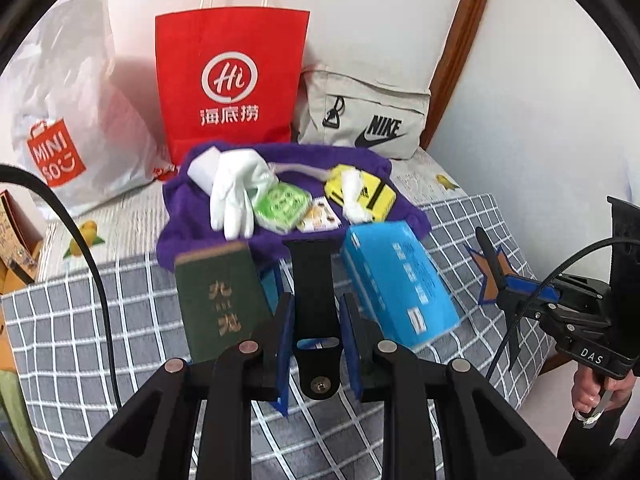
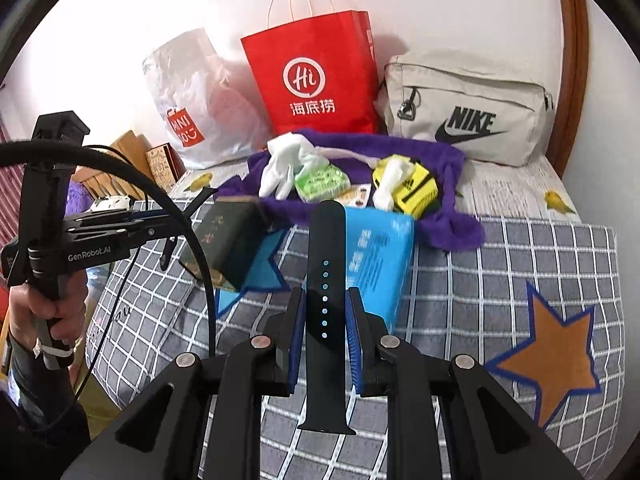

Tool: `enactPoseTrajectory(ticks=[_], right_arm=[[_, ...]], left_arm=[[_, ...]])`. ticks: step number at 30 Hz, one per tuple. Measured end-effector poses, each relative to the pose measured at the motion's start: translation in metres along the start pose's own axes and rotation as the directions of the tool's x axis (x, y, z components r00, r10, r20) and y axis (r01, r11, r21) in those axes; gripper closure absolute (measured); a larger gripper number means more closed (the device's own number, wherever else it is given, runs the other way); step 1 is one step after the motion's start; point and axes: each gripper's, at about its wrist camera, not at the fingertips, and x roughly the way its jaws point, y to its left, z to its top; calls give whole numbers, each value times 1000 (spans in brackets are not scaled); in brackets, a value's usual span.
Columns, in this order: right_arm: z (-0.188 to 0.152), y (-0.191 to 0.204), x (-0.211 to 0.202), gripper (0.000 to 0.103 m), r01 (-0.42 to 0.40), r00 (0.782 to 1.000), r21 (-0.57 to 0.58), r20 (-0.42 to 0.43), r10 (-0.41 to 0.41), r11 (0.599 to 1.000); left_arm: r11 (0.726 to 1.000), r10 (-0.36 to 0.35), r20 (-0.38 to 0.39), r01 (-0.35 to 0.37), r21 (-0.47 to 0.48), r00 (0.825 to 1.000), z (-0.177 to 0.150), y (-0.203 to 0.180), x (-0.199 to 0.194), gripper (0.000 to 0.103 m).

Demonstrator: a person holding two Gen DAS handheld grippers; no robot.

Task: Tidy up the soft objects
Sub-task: 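Lower the watch strap onto the purple towel and open the right tool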

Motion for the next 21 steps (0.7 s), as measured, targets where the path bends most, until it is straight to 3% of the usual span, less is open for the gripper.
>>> enactPoseTrajectory(ticks=[8,21], right_arm=[[31,-10,14,83,0,1000,6,2,0,1000],[78,-36,46,83,-10,1000,32,-3,10,999]], left_arm=[[1000,10,13,-10,-12,1000,30,13,7,81],[997,-11,-22,10,-71,1000,70,40,50,81]])
